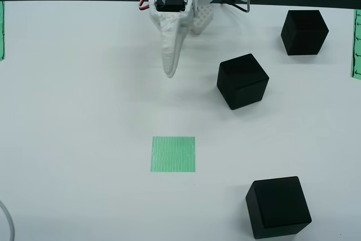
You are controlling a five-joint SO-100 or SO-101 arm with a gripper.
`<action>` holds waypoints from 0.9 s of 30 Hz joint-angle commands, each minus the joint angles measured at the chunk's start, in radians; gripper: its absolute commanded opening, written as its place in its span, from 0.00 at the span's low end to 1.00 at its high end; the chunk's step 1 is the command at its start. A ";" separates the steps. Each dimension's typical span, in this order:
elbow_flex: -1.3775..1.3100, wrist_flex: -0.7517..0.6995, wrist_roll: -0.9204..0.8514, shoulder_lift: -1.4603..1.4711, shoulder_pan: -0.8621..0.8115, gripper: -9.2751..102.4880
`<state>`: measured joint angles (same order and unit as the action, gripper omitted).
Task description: Stack 3 Blocks on the chosen place.
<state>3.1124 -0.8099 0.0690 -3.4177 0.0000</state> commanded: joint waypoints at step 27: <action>-0.035 -0.023 -0.006 0.094 0.140 0.09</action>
<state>3.1002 -0.8207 0.0675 -3.3901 0.1120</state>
